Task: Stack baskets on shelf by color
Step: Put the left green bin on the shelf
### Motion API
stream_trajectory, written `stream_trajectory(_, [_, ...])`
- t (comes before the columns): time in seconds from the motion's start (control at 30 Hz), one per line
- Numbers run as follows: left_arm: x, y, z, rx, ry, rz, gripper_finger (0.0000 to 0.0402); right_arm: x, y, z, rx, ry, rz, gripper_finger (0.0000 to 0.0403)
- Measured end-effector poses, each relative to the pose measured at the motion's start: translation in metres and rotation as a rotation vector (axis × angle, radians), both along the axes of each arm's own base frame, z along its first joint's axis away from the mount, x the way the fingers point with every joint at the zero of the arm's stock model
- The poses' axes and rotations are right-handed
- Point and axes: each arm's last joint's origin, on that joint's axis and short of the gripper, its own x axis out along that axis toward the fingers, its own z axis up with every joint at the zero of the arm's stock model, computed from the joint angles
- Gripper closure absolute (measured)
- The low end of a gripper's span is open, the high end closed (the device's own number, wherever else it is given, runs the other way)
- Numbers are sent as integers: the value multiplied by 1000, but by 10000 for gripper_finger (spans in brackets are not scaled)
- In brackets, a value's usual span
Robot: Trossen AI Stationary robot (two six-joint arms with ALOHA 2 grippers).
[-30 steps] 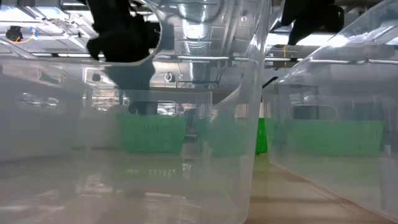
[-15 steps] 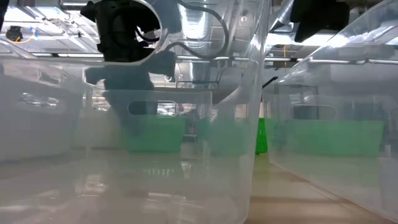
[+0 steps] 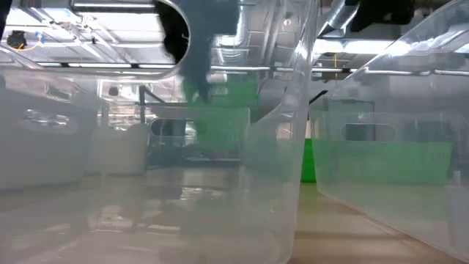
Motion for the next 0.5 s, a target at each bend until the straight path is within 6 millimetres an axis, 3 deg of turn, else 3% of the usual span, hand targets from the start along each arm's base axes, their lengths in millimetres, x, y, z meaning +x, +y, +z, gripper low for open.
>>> stream_trajectory(0.3, [1, 4, 111, 21, -151, -19, 401, -37, -8, 38, 88, -130, 6, 202])
stream_trajectory(0.4, [-5, 8, 144, 120, -221, -36, 401, -50, -12, 50, 119, -177, 9, 202])
stream_trajectory(0.5, [-11, 18, 163, 278, -243, -54, 401, -58, -17, 57, 94, -212, 12, 202])
